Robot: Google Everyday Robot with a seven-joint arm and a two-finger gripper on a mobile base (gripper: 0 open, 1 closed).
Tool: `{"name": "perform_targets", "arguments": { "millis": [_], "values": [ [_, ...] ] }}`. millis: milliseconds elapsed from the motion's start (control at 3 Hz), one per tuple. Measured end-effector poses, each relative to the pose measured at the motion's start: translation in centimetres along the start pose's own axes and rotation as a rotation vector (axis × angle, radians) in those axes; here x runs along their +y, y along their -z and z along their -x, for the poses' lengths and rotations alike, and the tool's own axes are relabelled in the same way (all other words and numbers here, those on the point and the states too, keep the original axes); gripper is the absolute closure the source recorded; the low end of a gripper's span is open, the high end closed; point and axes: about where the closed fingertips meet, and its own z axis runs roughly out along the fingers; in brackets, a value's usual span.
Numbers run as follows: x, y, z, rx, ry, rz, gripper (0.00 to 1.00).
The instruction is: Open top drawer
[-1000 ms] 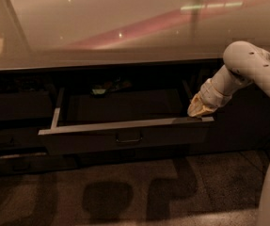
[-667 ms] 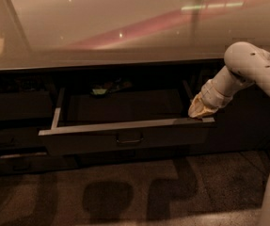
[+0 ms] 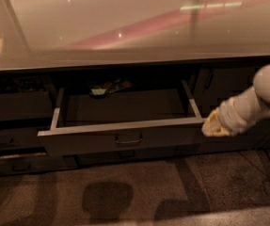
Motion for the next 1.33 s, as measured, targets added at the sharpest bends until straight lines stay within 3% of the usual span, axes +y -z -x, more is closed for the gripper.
{"name": "perform_targets", "arguments": {
  "millis": [333,667,1000,1333],
  "values": [
    [7.7,-2.8,0.7,-0.045,-0.012,0.066,0.10],
    [9.8,-3.8,0.9,-0.055,-0.020,0.103,0.00],
    [9.8,-3.8,0.9,-0.055,-0.020,0.103,0.00],
    [9.8,-3.8,0.9,-0.055,-0.020,0.104,0.18]
  ]
}}
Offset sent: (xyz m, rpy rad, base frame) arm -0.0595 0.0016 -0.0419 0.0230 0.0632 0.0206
